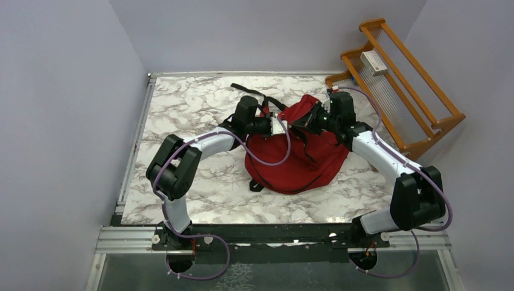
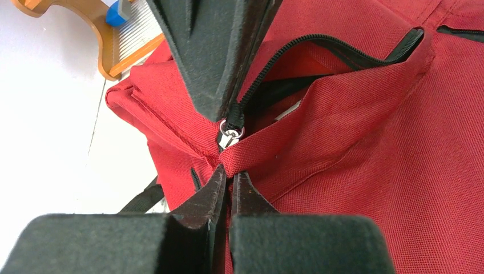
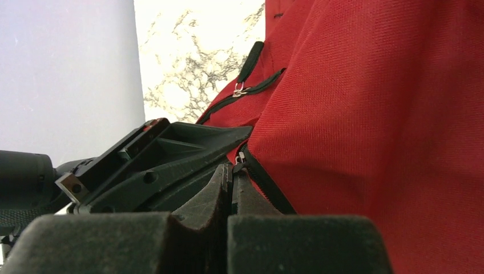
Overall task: Pack the student bag
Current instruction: Zip the student bag at the center of the board.
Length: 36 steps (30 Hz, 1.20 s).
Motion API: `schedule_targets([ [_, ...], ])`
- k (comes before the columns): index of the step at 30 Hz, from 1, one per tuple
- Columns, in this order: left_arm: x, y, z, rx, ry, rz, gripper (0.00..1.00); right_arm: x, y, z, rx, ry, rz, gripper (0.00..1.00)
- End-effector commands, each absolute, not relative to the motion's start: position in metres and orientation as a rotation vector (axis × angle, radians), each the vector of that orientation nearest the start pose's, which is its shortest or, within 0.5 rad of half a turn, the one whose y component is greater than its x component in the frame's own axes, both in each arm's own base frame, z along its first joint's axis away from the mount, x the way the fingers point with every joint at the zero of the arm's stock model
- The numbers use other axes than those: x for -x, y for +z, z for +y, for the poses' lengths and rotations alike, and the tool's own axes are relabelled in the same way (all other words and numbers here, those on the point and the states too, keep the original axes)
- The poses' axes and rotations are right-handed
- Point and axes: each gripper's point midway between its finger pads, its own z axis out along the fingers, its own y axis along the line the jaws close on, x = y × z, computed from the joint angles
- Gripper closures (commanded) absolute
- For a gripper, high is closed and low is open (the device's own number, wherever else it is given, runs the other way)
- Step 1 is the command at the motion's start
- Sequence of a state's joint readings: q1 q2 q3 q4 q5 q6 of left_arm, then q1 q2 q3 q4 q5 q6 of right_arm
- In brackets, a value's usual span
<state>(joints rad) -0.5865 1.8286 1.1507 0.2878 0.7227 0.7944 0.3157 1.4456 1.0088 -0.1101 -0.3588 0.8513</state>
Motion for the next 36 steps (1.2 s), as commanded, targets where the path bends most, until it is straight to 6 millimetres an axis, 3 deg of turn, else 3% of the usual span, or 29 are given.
schedule_targets([
  [1, -0.384, 0.143, -0.341, -1.536, -0.514, 1.212, 1.0, -0.356, 0.197, 0.206, -0.351, 0.995, 2.195, 1.0],
  [10, -0.404, 0.143, -0.318, -1.479, -0.455, 1.278, 1.0, -0.34, 0.179, 0.192, -0.398, 0.925, 2.222, 1.0],
  [18, -0.408, 0.145, -0.307, -1.434, -0.482, 1.318, 1.0, -0.339, 0.183, 0.185, -0.41, 0.894, 2.195, 1.0],
  [26, -0.355, 0.155, -0.324, -1.44, -0.766, 1.268, 1.0, -0.361, 0.217, 0.211, -0.263, 1.028, 2.112, 1.0],
  [32, -0.328, 0.157, -0.325, -1.403, -0.771, 1.343, 1.0, -0.375, 0.244, 0.233, -0.158, 1.154, 2.041, 0.99],
  [36, -0.313, 0.164, -0.323, -1.325, -0.805, 1.411, 0.9, -0.376, 0.255, 0.244, -0.061, 1.218, 2.022, 0.99],
])
